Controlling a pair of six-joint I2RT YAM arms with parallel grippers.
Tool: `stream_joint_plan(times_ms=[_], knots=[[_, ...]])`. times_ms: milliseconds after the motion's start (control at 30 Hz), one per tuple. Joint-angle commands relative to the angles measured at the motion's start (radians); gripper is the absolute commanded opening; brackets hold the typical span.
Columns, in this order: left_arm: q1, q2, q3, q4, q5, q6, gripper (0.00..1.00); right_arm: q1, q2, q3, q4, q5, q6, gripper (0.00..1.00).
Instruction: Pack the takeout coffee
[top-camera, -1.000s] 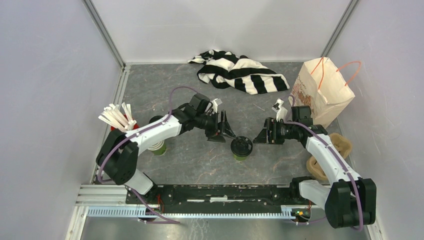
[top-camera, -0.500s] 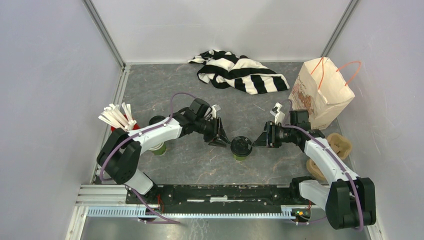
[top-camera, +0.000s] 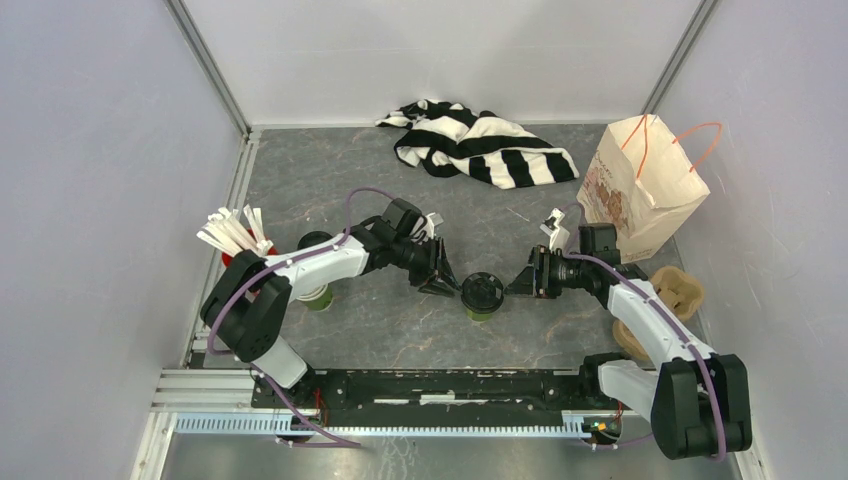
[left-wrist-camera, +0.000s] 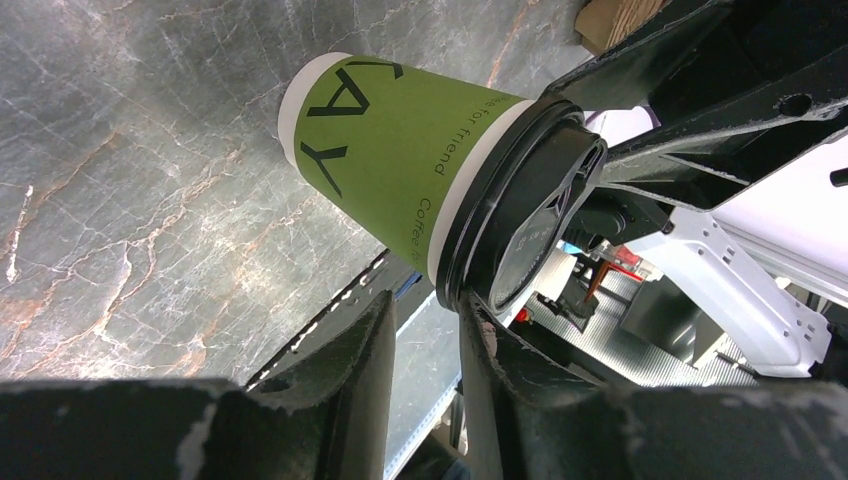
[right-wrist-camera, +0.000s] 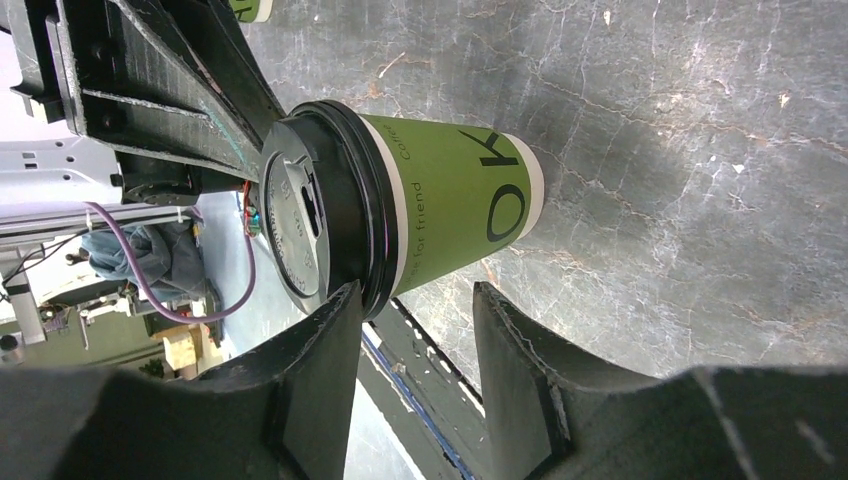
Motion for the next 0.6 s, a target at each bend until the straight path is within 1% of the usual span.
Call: stream_joint_plan(times_ms=[0,67,167,267,400,567], knots=[[-0.011,0.019,0.012,-0.002,-0.001,-0.004,0.36,0.003,0.005,-0.021,0.07,-0.01,0.015,0.5],[-0.013,0.028,0.025,-0.049,-0.023,0.018,0.35,0.003,0.013,-0.028,0.075,-0.001,0.013,0.5],[-0.017,0.059,0.05,-0.135,-0.065,0.053,0.29,0.004,0.03,-0.046,0.07,0.024,-0.001,0.5],[-0.025,0.078,0.065,-0.195,-0.112,0.077,0.27,0.005,0.042,-0.064,0.041,0.066,-0.027,0.49],[-0.044,0.108,0.086,-0.272,-0.181,0.119,0.27,0.009,0.053,-0.091,-0.017,0.173,-0.08,0.49],[-0.052,0.156,0.026,-0.293,-0.251,0.152,0.26,0.008,0.065,-0.166,-0.032,0.324,-0.103,0.47]])
